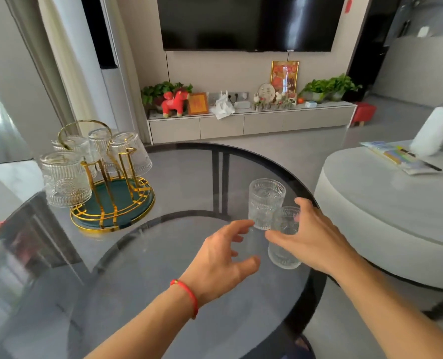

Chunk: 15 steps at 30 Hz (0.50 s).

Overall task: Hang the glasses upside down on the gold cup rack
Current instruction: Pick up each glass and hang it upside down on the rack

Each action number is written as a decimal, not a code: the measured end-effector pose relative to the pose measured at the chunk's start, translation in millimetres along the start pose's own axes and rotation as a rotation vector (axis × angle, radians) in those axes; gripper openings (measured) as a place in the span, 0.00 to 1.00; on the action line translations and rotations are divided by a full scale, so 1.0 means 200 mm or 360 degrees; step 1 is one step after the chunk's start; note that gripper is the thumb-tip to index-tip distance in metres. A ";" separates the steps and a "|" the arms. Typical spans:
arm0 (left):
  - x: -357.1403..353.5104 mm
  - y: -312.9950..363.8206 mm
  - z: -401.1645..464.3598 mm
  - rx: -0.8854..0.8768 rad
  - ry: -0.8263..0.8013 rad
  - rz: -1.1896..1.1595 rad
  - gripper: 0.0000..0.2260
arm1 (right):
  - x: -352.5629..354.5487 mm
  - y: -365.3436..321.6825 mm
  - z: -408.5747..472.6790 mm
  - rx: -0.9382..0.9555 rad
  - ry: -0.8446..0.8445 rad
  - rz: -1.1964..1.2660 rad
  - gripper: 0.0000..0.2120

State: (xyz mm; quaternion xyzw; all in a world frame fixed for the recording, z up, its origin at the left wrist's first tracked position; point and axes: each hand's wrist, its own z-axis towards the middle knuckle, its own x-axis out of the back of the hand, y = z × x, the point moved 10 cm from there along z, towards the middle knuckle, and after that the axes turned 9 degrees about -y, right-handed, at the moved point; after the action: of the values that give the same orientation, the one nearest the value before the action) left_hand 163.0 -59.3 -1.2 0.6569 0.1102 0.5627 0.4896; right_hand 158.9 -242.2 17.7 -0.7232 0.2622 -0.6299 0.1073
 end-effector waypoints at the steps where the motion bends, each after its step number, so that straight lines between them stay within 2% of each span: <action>1: -0.04 0.02 0.02 0.0007 -0.0009 -0.0031 0.29 | 0.00 0.01 0.00 0.0020 0.0004 0.0025 0.53; 5: -0.15 0.09 0.08 -0.0012 -0.0070 -0.0060 0.33 | 0.05 -0.01 -0.02 0.0165 0.0108 0.0018 0.52; 9: -0.08 0.16 0.06 -0.0059 -0.0021 0.0030 0.39 | 0.05 -0.10 -0.05 0.0501 -0.0010 0.0208 0.49; 13: 0.13 0.19 -0.01 -0.0067 0.0059 0.0315 0.34 | -0.04 -0.22 -0.08 0.0770 -0.0185 0.0536 0.44; 15: 0.27 0.12 -0.04 0.0024 0.0102 0.0237 0.32 | -0.10 -0.29 -0.07 0.0837 -0.0316 0.0836 0.38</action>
State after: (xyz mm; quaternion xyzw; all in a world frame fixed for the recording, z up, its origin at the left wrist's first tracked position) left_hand 165.4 -28.6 50.1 0.6485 0.0808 0.6176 0.4376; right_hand 157.6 -181.6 31.5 -0.6365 0.2565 -0.5537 0.4717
